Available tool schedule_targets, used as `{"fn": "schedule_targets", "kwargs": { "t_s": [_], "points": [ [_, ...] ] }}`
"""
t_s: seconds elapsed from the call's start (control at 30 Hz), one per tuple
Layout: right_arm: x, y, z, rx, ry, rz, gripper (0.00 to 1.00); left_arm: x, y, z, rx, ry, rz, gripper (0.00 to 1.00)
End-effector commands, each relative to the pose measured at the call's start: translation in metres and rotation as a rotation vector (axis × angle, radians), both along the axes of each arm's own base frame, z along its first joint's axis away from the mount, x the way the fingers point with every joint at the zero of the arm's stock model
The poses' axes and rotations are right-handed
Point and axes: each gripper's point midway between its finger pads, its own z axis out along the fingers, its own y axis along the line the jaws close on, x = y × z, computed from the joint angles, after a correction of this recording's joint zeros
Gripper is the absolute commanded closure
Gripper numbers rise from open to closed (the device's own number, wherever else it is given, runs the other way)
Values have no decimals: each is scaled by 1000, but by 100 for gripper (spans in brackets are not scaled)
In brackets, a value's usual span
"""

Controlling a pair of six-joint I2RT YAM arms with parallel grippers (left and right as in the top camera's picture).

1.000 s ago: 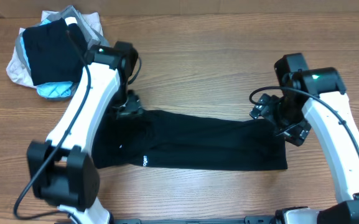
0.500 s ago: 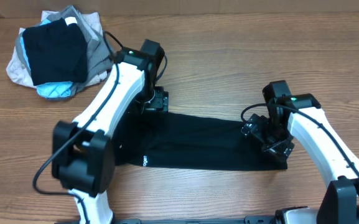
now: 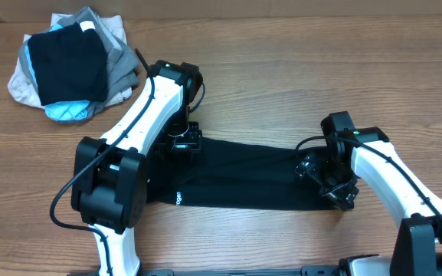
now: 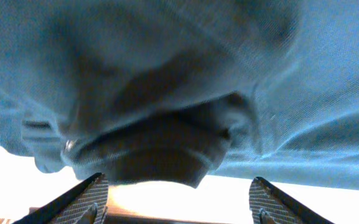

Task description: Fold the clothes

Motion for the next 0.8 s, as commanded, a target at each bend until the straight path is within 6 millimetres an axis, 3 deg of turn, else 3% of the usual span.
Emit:
{"fn": "schedule_targets", "kwargs": {
  "t_s": [0.0, 0.3, 0.63, 0.77],
  "points": [
    [1, 0, -1, -1, -1, -28, 0, -7, 6, -2, 30, 36, 32, 26],
    [13, 0, -2, -3, -50, -31, 0, 2, 9, -28, 23, -14, 87, 31],
    [20, -13, -7, -84, -75, -52, 3, -2, 20, -43, 35, -9, 113, 52],
    [23, -14, -7, -89, -86, -53, 11, -4, 29, -41, 51, 6, 129, 82]
  ]
}}
